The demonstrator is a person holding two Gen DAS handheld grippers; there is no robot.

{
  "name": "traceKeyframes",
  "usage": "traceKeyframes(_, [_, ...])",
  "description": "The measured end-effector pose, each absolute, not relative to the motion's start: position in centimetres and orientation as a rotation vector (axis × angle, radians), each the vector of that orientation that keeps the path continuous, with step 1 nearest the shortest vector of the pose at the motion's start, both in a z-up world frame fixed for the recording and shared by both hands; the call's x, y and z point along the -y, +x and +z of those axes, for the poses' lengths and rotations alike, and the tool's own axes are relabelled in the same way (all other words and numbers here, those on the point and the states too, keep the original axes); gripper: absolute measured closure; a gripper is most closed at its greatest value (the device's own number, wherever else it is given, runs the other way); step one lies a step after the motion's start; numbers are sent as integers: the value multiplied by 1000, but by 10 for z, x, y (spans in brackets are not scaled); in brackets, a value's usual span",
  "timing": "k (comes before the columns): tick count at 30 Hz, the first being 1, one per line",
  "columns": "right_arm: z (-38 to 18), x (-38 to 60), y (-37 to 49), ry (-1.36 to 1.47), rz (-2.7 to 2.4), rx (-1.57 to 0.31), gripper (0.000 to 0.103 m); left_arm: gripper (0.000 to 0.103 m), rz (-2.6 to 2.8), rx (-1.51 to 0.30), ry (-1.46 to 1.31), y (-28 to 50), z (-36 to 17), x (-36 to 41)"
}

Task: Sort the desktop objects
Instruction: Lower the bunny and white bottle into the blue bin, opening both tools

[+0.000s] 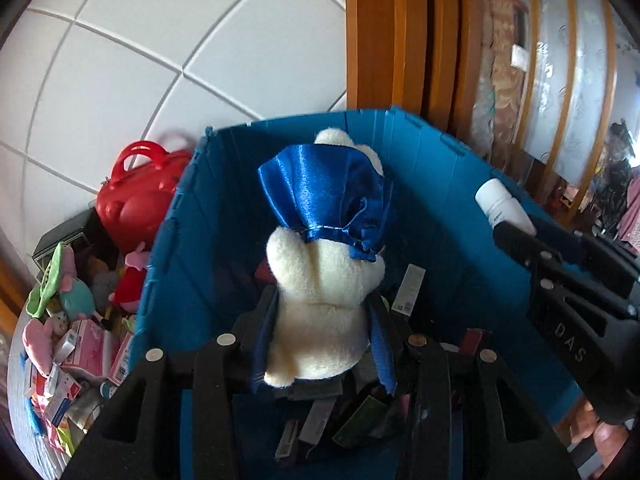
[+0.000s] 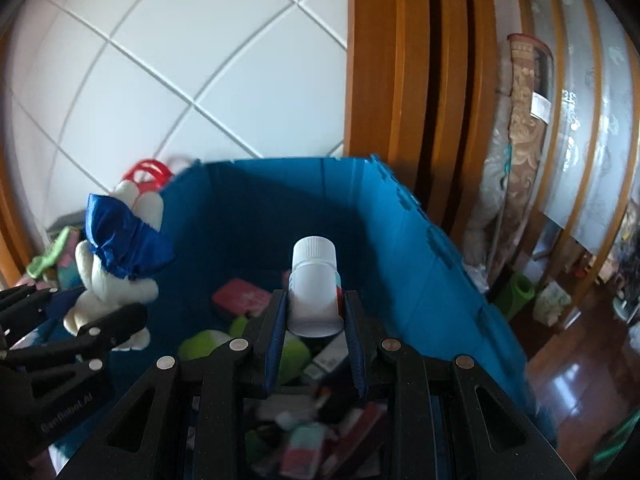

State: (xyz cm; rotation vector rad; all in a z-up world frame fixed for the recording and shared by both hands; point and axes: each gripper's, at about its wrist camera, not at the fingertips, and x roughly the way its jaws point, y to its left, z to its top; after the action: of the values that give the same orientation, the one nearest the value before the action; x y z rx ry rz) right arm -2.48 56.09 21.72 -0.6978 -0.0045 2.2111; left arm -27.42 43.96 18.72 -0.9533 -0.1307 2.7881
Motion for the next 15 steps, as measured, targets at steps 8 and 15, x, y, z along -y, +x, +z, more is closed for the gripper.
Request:
traceKeyframes(8, [214, -589, -34, -810, 2171, -23, 75, 61, 2756, 88, -997, -289, 197, -458])
traceKeyframes(15, [206, -606, -45, -882, 2119, -87, 75, 60, 2729, 103, -1086, -305, 185, -460])
